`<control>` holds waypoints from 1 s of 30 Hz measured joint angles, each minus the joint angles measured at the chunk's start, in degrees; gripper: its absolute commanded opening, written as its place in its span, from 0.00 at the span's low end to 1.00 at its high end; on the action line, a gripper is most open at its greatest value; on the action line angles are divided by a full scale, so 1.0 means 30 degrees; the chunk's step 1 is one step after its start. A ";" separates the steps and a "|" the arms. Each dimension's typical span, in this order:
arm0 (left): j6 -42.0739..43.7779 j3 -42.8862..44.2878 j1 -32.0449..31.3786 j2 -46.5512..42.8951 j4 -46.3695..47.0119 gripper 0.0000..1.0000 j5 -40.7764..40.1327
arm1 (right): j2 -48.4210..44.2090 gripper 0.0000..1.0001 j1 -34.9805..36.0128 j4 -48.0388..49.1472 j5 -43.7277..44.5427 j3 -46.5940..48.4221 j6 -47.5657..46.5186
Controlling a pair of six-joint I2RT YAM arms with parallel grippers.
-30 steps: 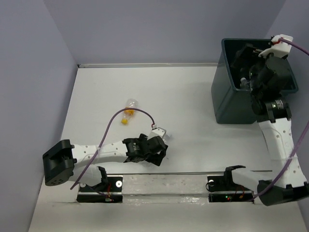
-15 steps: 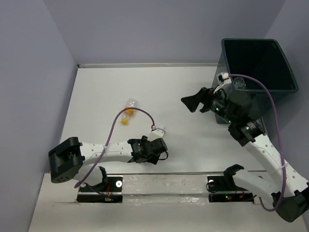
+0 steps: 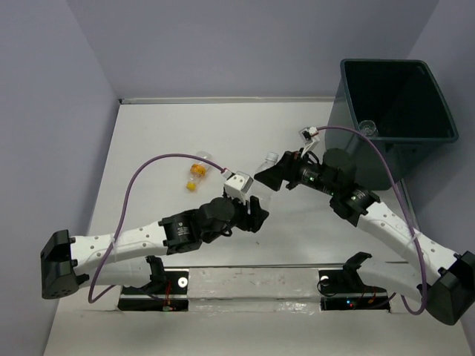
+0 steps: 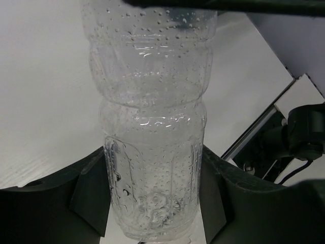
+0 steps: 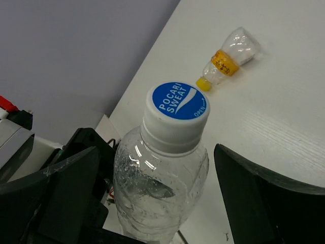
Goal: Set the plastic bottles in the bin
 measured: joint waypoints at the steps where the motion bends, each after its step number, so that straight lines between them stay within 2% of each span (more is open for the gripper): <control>1: 0.0131 -0.0044 0.0000 0.0109 0.0248 0.64 0.0219 | 0.0182 0.91 0.0095 0.0219 -0.0138 -0.0073 0.0080; 2: 0.0277 -0.0146 0.0000 0.0160 0.0532 0.67 0.0459 | 0.0430 0.74 0.0211 0.0335 -0.0328 -0.0102 0.0182; 4: 0.0452 -0.0219 0.0000 0.0160 0.0889 0.73 0.0656 | 0.0758 0.55 0.0364 0.0532 -0.0452 -0.0102 0.0197; 5: 0.0510 -0.0219 0.0000 0.0175 0.1049 0.84 0.0692 | 0.0823 0.40 0.0430 0.0634 -0.0393 -0.0102 0.0386; 7: 0.0634 -0.0219 0.0007 0.0175 0.1166 0.95 0.0605 | 0.0780 0.36 0.0466 0.0670 -0.0240 -0.0095 0.0364; 9: 0.0729 -0.0219 0.0007 0.0153 0.1195 0.99 0.0393 | 0.0663 0.33 0.0466 0.0510 0.0743 0.0000 0.0066; 14: 0.0765 -0.0175 0.0073 -0.0313 0.0889 0.99 -0.0415 | 0.0539 0.30 0.0459 -0.0860 0.4532 0.2106 -0.1435; 18: 0.0816 0.0743 0.1107 -0.0495 -0.0124 0.99 -0.1537 | 0.1341 0.30 -0.0656 -0.2594 0.8852 0.7373 -0.4269; 23: 0.0605 0.1610 0.5049 -0.0488 -0.0597 0.99 -0.2025 | 0.2142 0.30 -0.3402 -0.2579 1.4455 1.3602 -0.8721; 25: 0.0342 0.1734 0.7096 -0.0357 -0.0714 0.99 -0.2200 | 0.2200 0.30 -0.4641 -0.2288 1.6691 1.5125 -1.0688; 28: -0.0015 0.1953 0.9719 0.0627 -0.0801 0.99 -0.2302 | 0.2426 0.31 -0.6900 -0.1953 1.8527 1.5708 -1.2699; 29: -0.0073 0.2004 1.0338 0.1064 -0.0801 0.99 -0.2390 | 0.2477 0.40 -0.7555 -0.1953 1.8965 1.5701 -1.3041; 30: -0.0131 0.2091 1.1176 0.1763 -0.0947 0.99 -0.2419 | 0.2616 0.74 -0.8284 -0.1945 1.9256 1.5628 -1.3289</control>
